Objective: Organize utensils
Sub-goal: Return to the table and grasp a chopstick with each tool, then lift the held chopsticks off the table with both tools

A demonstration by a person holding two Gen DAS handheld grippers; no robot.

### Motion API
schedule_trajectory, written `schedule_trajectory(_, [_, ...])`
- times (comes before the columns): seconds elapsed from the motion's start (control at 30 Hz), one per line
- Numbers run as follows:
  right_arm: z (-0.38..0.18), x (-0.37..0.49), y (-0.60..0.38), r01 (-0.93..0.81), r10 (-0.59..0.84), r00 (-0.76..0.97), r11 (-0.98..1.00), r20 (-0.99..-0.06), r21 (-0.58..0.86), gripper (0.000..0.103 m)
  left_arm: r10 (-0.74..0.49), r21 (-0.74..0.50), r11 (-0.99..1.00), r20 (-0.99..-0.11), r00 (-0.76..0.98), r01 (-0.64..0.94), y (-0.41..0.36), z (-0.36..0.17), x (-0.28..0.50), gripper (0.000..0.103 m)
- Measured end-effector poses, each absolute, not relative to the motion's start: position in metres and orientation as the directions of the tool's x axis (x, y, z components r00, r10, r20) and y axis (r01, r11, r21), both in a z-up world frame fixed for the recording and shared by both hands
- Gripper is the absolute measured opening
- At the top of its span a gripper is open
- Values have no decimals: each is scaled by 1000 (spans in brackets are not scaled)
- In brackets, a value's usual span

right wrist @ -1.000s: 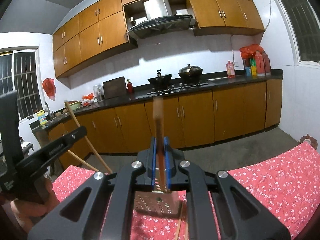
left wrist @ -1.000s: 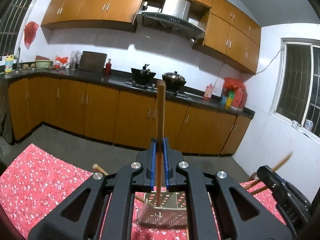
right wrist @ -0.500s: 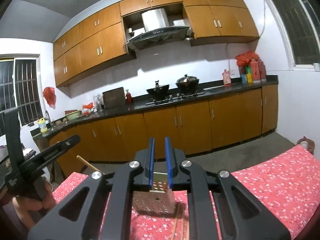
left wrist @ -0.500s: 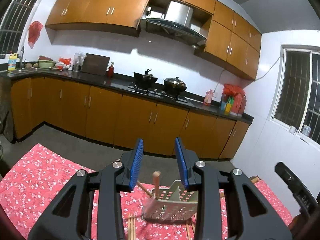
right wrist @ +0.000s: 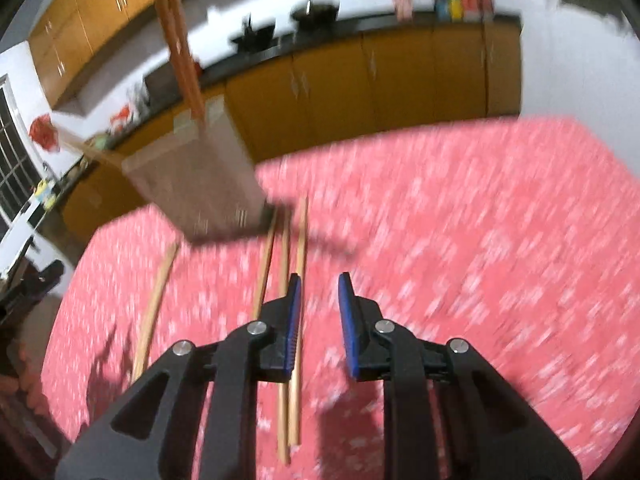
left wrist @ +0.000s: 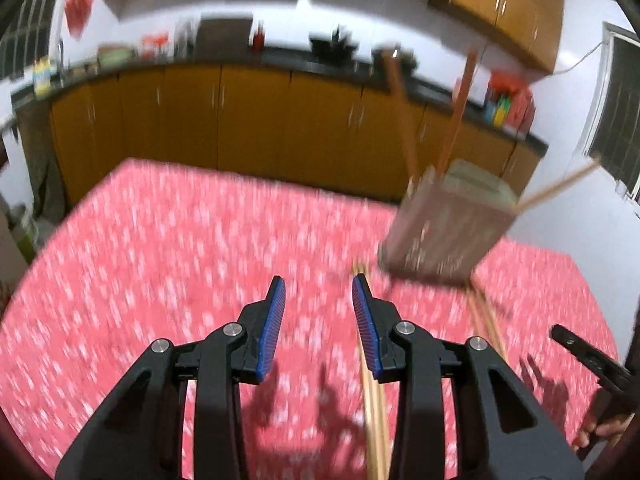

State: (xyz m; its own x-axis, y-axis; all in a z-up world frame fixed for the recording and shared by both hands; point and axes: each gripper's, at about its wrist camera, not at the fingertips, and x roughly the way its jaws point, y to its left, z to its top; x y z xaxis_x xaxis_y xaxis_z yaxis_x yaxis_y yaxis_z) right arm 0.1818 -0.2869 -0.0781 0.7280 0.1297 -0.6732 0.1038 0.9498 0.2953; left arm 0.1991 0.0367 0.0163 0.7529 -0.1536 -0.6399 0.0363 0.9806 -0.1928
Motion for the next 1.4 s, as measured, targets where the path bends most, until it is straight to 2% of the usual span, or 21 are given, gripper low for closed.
schedule_trajectory(0.2, [-106, 194, -258, 58, 162, 665, 962, -729, 268, 19, -208, -227, 972, -704, 679, 62, 36, -21, 193, 36])
schedule_trajectory(0.37, [-120, 199, -249, 67, 127, 637, 973, -760, 219, 15, -250, -239, 965, -724, 643, 106, 23, -35, 185, 36])
schedule_trajectory(0.43, [-123, 199, -250, 77, 95, 634, 980, -767, 185, 8, -261, -240, 963, -730, 632, 120, 18, -40, 186, 36])
schedule_trajectory(0.57, [-121, 197, -262, 139, 13, 638, 981, -770, 131, 8, -285, -247, 958, -748, 600, 147, 8, -50, 186, 35])
schedule_trajectory(0.7, [-121, 196, -279, 188, -4, 640, 970, -768, 152, 8, -296, -248, 955, -766, 571, 163, 1, -59, 184, 29])
schedule_trajectory(0.87, [-121, 194, -278, 180, -19, 644, 975, -765, 127, 8, -269, -205, 963, -790, 551, 176, -7, -67, 184, 23])
schedule_trajectory(1.27, [-121, 186, -266, 127, -5, 649, 987, -760, 102, 10, -149, -40, 980, -792, 592, 193, -29, -73, 192, 18])
schedule_trajectory(1.37, [-121, 184, -261, 108, -18, 654, 992, -756, 71, 10, -117, -7, 983, -792, 599, 182, -28, -73, 195, 8])
schedule_trajectory(1.4, [-121, 185, -260, 103, -21, 654, 993, -756, 61, 10, -114, -12, 985, -794, 597, 172, -24, -72, 199, 8])
